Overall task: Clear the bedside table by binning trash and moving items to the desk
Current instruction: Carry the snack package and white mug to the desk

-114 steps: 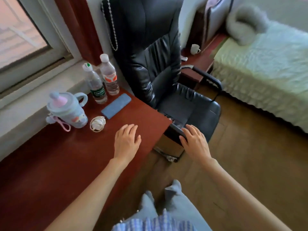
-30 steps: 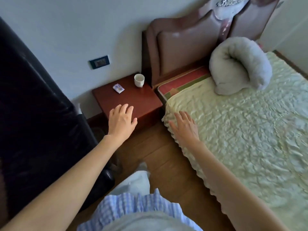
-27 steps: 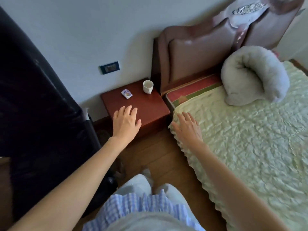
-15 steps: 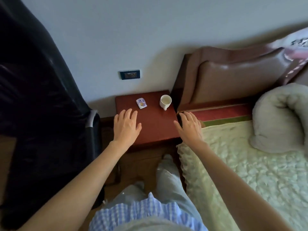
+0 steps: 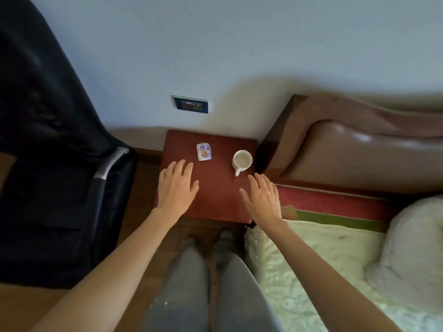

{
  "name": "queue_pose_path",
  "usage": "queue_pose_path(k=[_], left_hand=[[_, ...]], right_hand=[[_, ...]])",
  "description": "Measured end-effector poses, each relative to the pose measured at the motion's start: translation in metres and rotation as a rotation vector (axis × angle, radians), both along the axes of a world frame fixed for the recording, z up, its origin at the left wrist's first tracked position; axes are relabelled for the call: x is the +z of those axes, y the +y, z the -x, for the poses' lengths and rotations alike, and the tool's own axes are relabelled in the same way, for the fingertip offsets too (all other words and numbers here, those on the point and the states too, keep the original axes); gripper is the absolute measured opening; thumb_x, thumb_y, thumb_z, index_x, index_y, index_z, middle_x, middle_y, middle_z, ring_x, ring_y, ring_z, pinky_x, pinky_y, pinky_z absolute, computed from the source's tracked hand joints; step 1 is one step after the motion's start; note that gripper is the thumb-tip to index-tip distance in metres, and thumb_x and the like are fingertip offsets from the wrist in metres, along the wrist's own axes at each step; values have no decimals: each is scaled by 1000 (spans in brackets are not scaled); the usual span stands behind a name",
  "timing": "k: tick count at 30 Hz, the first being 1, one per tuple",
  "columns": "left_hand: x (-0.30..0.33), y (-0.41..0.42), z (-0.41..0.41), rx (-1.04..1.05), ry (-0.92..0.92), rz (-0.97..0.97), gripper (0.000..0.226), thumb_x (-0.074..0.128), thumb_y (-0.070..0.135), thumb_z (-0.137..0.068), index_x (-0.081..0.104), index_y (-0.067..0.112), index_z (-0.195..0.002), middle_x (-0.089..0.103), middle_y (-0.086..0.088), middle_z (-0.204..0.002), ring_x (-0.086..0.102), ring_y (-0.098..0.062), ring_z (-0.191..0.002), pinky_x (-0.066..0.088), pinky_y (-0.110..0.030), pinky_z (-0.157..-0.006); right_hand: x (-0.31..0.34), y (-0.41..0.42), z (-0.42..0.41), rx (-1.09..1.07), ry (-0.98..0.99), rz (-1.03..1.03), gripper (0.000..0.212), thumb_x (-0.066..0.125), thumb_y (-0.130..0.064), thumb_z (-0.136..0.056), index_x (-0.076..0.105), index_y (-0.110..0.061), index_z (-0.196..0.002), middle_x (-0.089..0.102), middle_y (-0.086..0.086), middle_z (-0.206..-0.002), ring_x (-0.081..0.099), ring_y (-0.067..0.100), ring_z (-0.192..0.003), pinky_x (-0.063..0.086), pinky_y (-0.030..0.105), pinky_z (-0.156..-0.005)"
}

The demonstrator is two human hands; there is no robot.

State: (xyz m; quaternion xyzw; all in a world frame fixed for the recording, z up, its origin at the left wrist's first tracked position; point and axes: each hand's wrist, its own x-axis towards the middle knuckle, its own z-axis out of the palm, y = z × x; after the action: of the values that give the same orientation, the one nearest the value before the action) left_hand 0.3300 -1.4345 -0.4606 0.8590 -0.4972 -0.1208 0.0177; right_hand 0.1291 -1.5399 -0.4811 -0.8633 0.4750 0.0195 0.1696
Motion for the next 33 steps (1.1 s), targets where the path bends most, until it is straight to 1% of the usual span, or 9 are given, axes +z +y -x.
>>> queue_pose_path(k=[3, 6, 11, 17, 20, 24, 26, 30, 33], left_hand=[[-28, -18, 0, -21, 18, -38, 52, 50, 37, -93, 42, 12, -138, 45, -12, -144, 38, -29, -134, 34, -45, -109], [-63, -40, -7, -37, 27, -61, 52, 51, 36, -92, 43, 12, -137, 46, -12, -142, 40, -29, -133, 36, -45, -107], [-127, -74, -25, -29, 36, -66, 52, 54, 36, -90, 45, 10, -135, 49, -14, -139, 43, -31, -130, 39, -46, -104], [-207, -111, -56, -38, 39, -39, 50, 57, 32, -88, 47, 8, -131, 51, -18, -132, 48, -36, -119, 44, -49, -92], [-240, -131, -73, -68, 19, -13, 53, 57, 30, -88, 43, 8, -134, 49, -19, -134, 48, -39, -117, 44, -50, -87], [-271, -151, -92, -103, 73, -28, 65, 60, 36, -88, 35, 10, -141, 39, -19, -145, 37, -39, -131, 39, -51, -98], [-285, -158, -100, -120, 113, -53, 71, 63, 40, -84, 33, 11, -142, 39, -18, -145, 36, -39, -132, 38, -51, -100], [-296, -164, -104, -130, 157, 0, 74, 74, 34, -75, 41, 8, -136, 53, -16, -128, 48, -36, -119, 40, -46, -95], [-292, -160, -100, -59, 256, 109, 65, 81, 26, -66, 53, 11, -122, 58, -15, -113, 54, -35, -103, 42, -42, -85]], right_hand=[[-25, -15, -4, -15, -9, -18, 50, 56, -36, -90, 52, -5, -129, 53, 16, -135, 41, 33, -132, 34, 49, -106], [-52, -27, -11, -43, -28, -13, 48, 58, -35, -88, 55, -5, -126, 56, 17, -131, 47, 35, -127, 39, 51, -102], [-102, -34, -21, -111, -94, -1, 54, 39, -42, -88, 56, -5, -124, 58, 16, -128, 51, 33, -123, 45, 48, -99], [-168, -34, -30, -210, -183, 11, 50, 45, -38, -90, 54, -4, -125, 57, 15, -130, 50, 32, -124, 44, 46, -101], [-198, -34, -32, -252, -204, 13, 50, 47, -38, -90, 54, -3, -126, 57, 15, -129, 51, 32, -122, 44, 45, -100], [-224, -33, -35, -314, -216, 18, 51, 48, -39, -90, 54, -3, -125, 58, 14, -129, 52, 31, -122, 44, 43, -99], [-230, -31, -38, -347, -228, 24, 50, 49, -40, -90, 55, -4, -125, 58, 13, -128, 52, 29, -122, 44, 42, -99], [-237, -29, -44, -385, -267, 2, 49, 50, -40, -90, 54, -5, -124, 58, 11, -127, 49, 25, -120, 47, 40, -96], [-236, -30, -51, -421, -293, -26, 47, 55, -38, -90, 54, -6, -125, 57, 10, -128, 44, 20, -121, 49, 40, -92]])
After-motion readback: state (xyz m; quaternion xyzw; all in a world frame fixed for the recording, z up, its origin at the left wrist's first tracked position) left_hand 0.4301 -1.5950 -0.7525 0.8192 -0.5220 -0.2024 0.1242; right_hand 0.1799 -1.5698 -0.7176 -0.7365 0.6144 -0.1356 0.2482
